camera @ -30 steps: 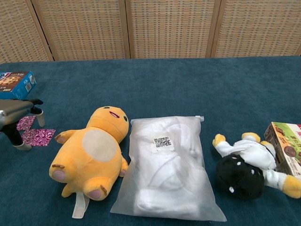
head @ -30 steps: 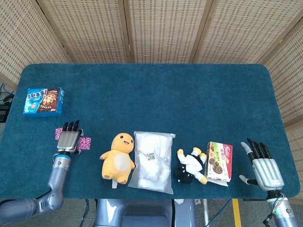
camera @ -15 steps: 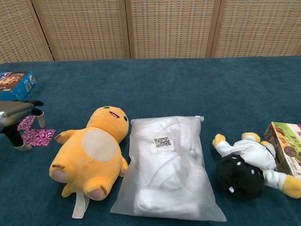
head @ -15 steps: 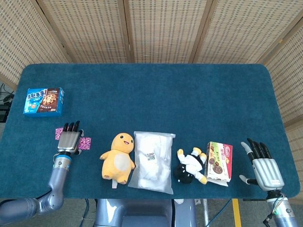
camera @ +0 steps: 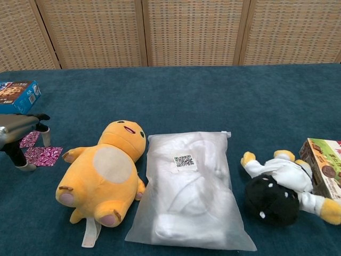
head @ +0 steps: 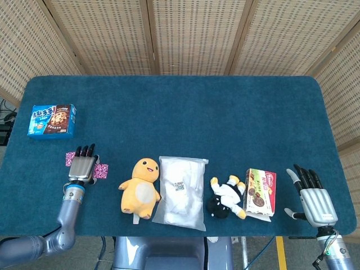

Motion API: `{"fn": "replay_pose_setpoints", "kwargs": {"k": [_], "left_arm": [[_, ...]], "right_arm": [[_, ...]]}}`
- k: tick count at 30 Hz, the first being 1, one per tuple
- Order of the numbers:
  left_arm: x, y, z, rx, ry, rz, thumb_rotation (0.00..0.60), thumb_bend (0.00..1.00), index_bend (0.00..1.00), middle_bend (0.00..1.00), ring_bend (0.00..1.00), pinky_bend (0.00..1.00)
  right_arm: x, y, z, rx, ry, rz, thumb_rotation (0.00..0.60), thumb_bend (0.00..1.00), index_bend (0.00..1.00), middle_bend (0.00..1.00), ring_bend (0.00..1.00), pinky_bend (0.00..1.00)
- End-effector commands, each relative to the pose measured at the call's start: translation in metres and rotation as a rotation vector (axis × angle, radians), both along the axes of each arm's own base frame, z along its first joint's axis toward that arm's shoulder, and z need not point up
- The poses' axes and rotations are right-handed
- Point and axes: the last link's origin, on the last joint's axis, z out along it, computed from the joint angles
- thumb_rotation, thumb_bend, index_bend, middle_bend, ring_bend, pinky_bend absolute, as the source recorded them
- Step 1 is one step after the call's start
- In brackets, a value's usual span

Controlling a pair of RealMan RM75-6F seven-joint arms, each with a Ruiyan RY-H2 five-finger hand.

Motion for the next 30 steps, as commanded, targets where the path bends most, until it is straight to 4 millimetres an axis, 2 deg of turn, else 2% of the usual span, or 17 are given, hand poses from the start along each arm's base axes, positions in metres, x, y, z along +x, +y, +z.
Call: {"fn": "replay_pose_setpoints", "kwargs": {"k": [1, 16, 30], "left_arm": [[0.000, 0.000, 0.000, -0.001, 0.000, -0.001, 0.600, 0.27, 0.42, 0.00, 0.00, 0.00], [0.000, 0.001, 0.001, 0.007, -0.009, 0.007, 0.600, 0.27, 0.43, 0.00, 0.00, 0.00], [0.006, 0.010, 0.025, 0.066, -0.029, 0.006, 0.600, 0.27, 0.43, 0.00, 0.00, 0.00]], "right_arm": [[0.000, 0.000, 0.000, -0.001, 0.000, 0.000, 0.600, 0.08, 0.00, 0.00, 0.00, 0.00], [0.000, 0.000, 0.001, 0.000, 0.000, -0.001, 0.600, 0.08, 0.00, 0.00, 0.00, 0.00], [0.000, 0.001, 0.000, 0.001, 0.000, -0.001, 0.600, 0.08, 0.00, 0.00, 0.00, 0.00]]}}
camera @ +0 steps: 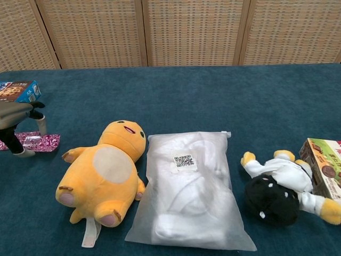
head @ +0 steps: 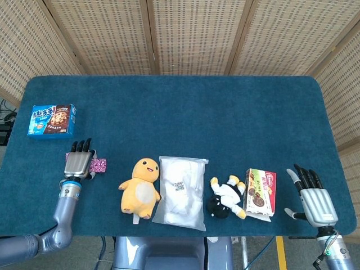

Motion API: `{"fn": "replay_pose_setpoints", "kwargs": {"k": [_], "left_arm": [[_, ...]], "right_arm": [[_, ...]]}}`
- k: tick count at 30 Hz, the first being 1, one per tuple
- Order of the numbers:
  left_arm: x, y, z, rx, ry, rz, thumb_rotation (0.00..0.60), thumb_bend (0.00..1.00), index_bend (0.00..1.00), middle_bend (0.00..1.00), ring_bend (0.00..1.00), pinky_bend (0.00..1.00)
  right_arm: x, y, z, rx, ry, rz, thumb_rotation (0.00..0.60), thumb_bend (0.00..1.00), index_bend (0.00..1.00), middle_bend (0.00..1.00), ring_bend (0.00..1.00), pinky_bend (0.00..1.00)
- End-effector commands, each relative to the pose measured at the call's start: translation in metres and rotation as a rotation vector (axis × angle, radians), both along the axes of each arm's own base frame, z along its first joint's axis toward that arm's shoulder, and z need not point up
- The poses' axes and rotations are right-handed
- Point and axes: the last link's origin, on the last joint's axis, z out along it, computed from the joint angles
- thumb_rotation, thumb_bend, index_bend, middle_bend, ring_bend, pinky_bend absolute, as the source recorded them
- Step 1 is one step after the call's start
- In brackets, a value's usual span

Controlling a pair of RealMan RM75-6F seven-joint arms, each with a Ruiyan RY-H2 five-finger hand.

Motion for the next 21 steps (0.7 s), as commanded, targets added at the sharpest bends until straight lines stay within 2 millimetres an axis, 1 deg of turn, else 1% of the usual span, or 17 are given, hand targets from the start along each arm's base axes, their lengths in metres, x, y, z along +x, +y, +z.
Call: {"fn": "replay_pose_setpoints", "kwargs": {"k": [1, 6, 8, 11, 16, 21], "left_arm": [[-0.001, 0.003, 0.006, 0.015, 0.004, 0.004, 0.600, 0.27, 0.43, 0.00, 0.00, 0.00], [-0.008, 0.010, 0.022, 0.057, 0.011, 0.028, 0.600, 0.27, 0.43, 0.00, 0.00, 0.00], [-0.010, 0.012, 0.026, 0.066, 0.013, 0.037, 0.600, 0.27, 0.43, 0.00, 0.00, 0.00], [-0.019, 0.016, 0.035, 0.094, 0.010, 0.071, 0.600, 0.27, 0.43, 0.00, 0.00, 0.00], [-0.034, 0.021, 0.043, 0.119, 0.027, 0.114, 0.600, 0.27, 0.43, 0.00, 0.00, 0.00], [-0.047, 0.024, 0.046, 0.127, 0.035, 0.148, 0.600, 0.26, 0.43, 0.00, 0.00, 0.00]], "right_arm": [[0.000, 0.000, 0.000, 0.001, 0.000, 0.001, 0.600, 0.08, 0.00, 0.00, 0.00, 0.00], [0.000, 0.000, 0.000, 0.000, 0.000, 0.001, 0.600, 0.08, 0.00, 0.00, 0.00, 0.00], [0.000, 0.000, 0.000, 0.001, 0.000, 0.002, 0.600, 0.08, 0.00, 0.00, 0.00, 0.00], [0.000, 0.000, -0.001, 0.002, 0.002, 0.002, 0.600, 0.08, 0.00, 0.00, 0.00, 0.00], [0.001, 0.000, -0.001, 0.003, 0.005, 0.003, 0.600, 0.08, 0.00, 0.00, 0.00, 0.00], [0.001, 0.000, -0.002, 0.004, 0.007, 0.001, 0.600, 0.08, 0.00, 0.00, 0.00, 0.00]]}}
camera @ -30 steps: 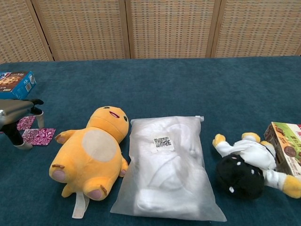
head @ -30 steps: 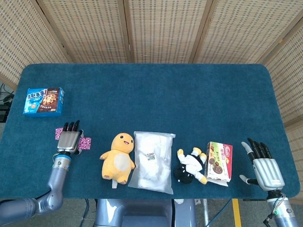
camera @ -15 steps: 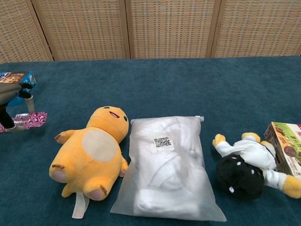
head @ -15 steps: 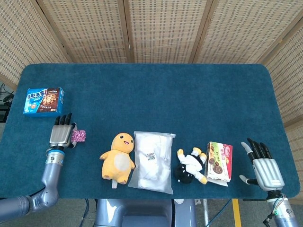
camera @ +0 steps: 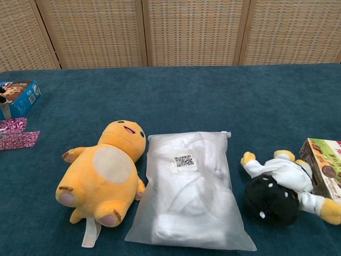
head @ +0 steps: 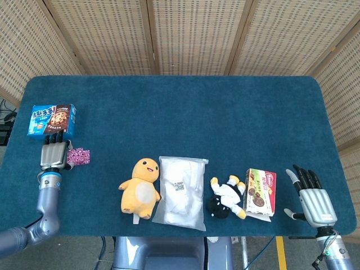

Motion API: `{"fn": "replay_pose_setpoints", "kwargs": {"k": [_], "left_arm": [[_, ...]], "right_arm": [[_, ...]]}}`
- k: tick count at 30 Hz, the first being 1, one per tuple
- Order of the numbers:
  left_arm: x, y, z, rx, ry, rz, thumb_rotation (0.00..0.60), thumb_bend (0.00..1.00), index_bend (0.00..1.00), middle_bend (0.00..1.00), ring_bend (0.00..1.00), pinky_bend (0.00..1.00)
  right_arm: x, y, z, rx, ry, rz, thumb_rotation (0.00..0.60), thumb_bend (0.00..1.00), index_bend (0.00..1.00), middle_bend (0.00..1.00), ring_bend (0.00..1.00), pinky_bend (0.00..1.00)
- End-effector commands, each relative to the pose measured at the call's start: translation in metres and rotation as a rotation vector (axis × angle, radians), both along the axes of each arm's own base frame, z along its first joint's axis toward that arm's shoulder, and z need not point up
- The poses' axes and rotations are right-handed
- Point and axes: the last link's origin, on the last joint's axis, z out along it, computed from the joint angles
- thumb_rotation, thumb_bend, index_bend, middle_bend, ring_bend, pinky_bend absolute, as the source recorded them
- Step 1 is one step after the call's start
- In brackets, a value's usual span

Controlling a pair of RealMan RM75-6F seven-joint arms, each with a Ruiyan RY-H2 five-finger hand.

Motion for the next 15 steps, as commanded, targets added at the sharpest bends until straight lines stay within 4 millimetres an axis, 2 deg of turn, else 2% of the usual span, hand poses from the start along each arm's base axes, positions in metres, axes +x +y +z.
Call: {"fn": "replay_pose_setpoints", "kwargs": {"k": [1, 15], "left_arm": [[-0.006, 0.001, 0.000, 0.001, 0.001, 0.016, 0.600, 0.26, 0.43, 0.00, 0.00, 0.00], [-0.004, 0.004, -0.010, -0.019, 0.022, -0.010, 0.600, 0.24, 0.43, 0.00, 0.00, 0.00]], "right_arm": [[0.000, 0.000, 0.000, 0.001, 0.001, 0.000, 0.600, 0.08, 0.00, 0.00, 0.00, 0.00], [0.000, 0.000, 0.000, -0.001, 0.003, -0.002, 0.600, 0.08, 0.00, 0.00, 0.00, 0.00]]}}
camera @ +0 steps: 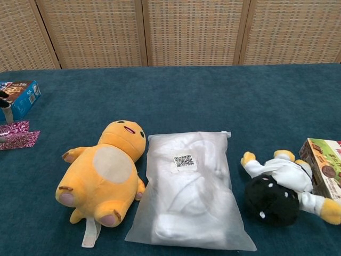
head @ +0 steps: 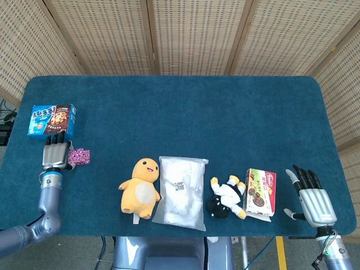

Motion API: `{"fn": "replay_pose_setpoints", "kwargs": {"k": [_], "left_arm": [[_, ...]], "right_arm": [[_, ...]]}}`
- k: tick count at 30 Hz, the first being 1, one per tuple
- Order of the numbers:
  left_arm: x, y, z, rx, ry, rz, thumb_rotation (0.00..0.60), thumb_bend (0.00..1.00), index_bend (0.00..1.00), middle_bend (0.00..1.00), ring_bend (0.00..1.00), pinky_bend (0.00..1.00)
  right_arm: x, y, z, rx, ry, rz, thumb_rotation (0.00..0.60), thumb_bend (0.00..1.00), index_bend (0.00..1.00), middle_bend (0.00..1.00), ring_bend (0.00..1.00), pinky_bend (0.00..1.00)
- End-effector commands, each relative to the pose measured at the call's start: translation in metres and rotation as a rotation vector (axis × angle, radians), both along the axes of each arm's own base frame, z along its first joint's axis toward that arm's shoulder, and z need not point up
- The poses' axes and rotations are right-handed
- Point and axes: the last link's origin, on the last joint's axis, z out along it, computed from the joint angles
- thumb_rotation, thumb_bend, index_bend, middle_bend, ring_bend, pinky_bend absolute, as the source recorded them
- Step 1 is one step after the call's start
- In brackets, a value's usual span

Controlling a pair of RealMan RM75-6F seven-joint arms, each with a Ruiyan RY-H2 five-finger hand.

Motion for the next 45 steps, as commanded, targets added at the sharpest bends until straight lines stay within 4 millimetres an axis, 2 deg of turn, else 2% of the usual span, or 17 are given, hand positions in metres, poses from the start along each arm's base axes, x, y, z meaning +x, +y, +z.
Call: {"fn": "replay_pose_setpoints", "kwargs": {"k": [1, 13, 21, 33, 36, 40, 45], "left_arm": [[0.001, 0.001, 0.000, 0.002, 0.002, -0.003, 0.600, 0.23, 0.43, 0.00, 0.00, 0.00], [-0.001, 0.002, 0.002, 0.009, 0.014, 0.002, 0.600, 0.21, 0.39, 0.00, 0.00, 0.00], [-0.004, 0.002, -0.001, 0.004, 0.022, 0.016, 0.600, 0.21, 0.29, 0.00, 0.00, 0.00], [0.000, 0.000, 0.002, 0.029, -0.042, 0.001, 0.600, 0.21, 0.23, 0.00, 0.00, 0.00], [0.017, -0.010, 0.009, 0.061, -0.108, -0.088, 0.600, 0.21, 0.17, 0.00, 0.00, 0.00], [0.029, -0.039, 0.017, 0.093, -0.145, -0.244, 0.600, 0.21, 0.11, 0.00, 0.00, 0.00], [0.040, -0.070, 0.024, 0.092, -0.183, -0.334, 0.600, 0.21, 0.04, 0.00, 0.00, 0.00]], "right_arm": [[0.000, 0.000, 0.000, 0.000, 0.000, 0.001, 0.600, 0.08, 0.00, 0.00, 0.00, 0.00], [0.000, 0.000, 0.000, -0.001, 0.000, 0.001, 0.600, 0.08, 0.00, 0.00, 0.00, 0.00], [0.000, 0.000, 0.000, 0.000, -0.001, -0.001, 0.600, 0.08, 0.00, 0.00, 0.00, 0.00], [0.000, 0.000, 0.000, -0.002, -0.001, -0.001, 0.600, 0.08, 0.00, 0.00, 0.00, 0.00], [0.000, -0.001, 0.000, -0.002, -0.001, 0.000, 0.600, 0.08, 0.00, 0.00, 0.00, 0.00], [0.000, 0.000, 0.000, -0.003, 0.001, 0.004, 0.600, 0.08, 0.00, 0.00, 0.00, 0.00], [0.001, 0.001, 0.001, -0.008, 0.004, 0.008, 0.600, 0.08, 0.00, 0.00, 0.00, 0.00]]}}
